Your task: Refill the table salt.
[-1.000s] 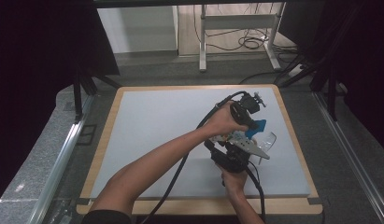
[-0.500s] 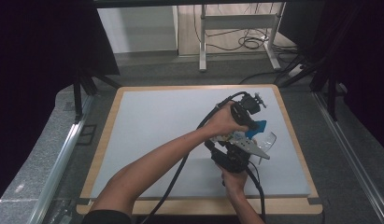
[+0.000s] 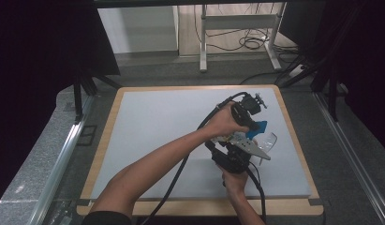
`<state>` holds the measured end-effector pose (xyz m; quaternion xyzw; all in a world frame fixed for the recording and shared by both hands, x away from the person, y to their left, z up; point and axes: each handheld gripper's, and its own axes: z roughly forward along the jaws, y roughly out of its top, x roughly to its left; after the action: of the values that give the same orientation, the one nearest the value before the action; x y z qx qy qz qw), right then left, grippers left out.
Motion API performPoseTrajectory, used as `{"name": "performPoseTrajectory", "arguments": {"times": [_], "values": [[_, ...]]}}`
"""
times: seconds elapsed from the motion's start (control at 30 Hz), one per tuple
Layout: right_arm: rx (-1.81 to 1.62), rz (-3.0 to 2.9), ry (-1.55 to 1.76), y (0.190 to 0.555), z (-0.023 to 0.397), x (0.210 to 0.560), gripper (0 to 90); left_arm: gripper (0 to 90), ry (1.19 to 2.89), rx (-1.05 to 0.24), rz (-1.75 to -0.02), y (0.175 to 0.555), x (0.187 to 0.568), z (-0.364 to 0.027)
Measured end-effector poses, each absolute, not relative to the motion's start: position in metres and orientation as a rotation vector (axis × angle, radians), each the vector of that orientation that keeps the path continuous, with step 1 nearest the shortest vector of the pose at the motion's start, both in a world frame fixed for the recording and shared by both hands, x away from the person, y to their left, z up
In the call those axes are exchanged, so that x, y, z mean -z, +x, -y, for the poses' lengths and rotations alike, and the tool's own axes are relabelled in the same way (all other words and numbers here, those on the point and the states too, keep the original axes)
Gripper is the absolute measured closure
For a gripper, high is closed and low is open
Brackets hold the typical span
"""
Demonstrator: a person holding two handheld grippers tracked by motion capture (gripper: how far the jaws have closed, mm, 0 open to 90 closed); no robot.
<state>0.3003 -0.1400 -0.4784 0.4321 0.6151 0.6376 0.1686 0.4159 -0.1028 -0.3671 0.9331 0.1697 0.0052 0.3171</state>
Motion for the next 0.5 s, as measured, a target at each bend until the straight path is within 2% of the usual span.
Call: {"name": "performPoseTrajectory", "arguments": {"times": [0.5], "values": [[-1.813,-1.745,1.216,0.3,0.1404,0.4767,48.0,90.0,2.457,-0.015,-0.447,0.4154,0.3663,0.1026]]}}
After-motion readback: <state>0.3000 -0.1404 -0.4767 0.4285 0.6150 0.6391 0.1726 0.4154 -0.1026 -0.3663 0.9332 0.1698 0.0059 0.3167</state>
